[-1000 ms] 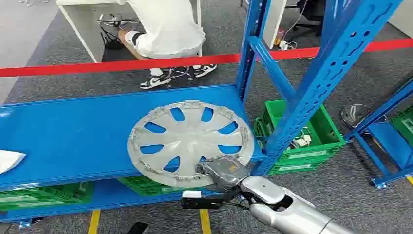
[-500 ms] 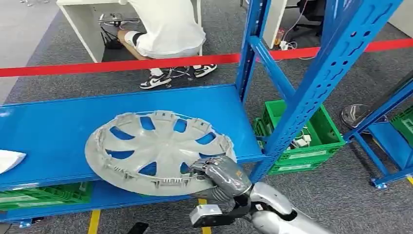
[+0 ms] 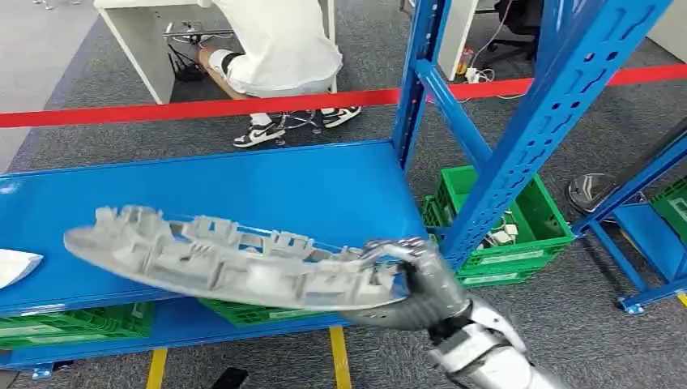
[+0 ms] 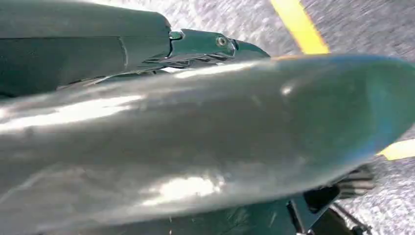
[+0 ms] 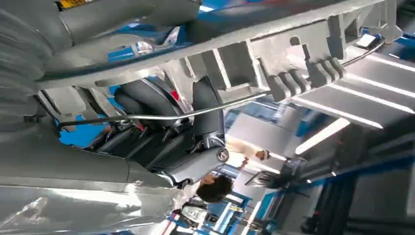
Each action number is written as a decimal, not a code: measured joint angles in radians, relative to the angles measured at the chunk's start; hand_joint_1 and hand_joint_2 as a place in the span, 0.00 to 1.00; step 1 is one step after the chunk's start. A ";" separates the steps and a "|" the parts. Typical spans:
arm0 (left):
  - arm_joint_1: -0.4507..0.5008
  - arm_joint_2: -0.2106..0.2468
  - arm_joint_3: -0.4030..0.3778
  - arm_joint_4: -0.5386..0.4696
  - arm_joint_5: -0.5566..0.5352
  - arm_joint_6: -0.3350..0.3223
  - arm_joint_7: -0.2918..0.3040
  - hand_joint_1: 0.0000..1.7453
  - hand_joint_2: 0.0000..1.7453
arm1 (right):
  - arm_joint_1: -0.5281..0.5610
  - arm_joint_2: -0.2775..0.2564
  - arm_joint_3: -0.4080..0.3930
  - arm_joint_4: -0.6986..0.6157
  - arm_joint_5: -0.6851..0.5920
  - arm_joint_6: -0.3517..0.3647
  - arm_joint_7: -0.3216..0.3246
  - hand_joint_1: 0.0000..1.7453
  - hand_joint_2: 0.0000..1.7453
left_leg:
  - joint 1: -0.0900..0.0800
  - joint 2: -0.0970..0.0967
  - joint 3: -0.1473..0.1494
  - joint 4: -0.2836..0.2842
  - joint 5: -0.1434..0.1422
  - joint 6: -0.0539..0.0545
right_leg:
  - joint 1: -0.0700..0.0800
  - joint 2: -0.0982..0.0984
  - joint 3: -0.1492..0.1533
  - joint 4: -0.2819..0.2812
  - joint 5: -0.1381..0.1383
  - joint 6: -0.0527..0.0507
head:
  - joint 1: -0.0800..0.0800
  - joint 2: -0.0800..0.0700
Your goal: Take the parts from the cabinet and place them on the table.
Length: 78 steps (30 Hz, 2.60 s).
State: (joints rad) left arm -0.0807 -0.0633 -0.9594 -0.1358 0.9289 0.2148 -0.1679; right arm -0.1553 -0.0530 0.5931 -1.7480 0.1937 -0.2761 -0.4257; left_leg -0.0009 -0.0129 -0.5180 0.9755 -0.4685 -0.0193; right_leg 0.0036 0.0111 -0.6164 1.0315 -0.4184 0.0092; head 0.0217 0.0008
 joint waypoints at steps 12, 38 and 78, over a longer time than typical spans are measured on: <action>-0.001 -0.003 -0.034 0.000 -0.021 0.018 -0.023 0.00 1.00 | 0.022 -0.005 -0.103 -0.089 -0.056 0.029 -0.002 1.00 1.00 | 0.000 0.000 0.000 0.000 0.000 0.000 | 0.000 0.001 0.000 0.000 0.000 0.000 | 0.000 0.000; -0.001 -0.002 -0.089 0.000 -0.026 0.005 -0.245 0.00 1.00 | 0.081 -0.005 -0.338 -0.190 -0.414 0.230 0.022 1.00 1.00 | 0.000 0.000 0.000 0.000 0.000 0.000 | 0.000 0.000 0.000 0.000 0.000 0.000 | 0.000 0.000; -0.002 0.026 -0.020 0.000 0.051 0.057 -0.225 0.00 1.00 | 0.134 -0.025 -0.353 -0.152 -0.440 0.370 0.006 1.00 1.00 | 0.030 0.003 -0.096 0.217 -0.141 -0.040 | -0.024 -0.006 -0.019 -0.013 0.025 -0.011 | -0.010 0.000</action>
State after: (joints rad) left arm -0.0832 -0.0370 -0.9796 -0.1354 0.9800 0.2716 -0.3929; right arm -0.0213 -0.0782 0.2403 -1.9001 -0.2461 0.0935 -0.4192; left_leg 0.0286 -0.0099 -0.6136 1.1922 -0.6099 -0.0595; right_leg -0.0199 0.0050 -0.6355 1.0183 -0.3934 -0.0017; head 0.0114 0.0011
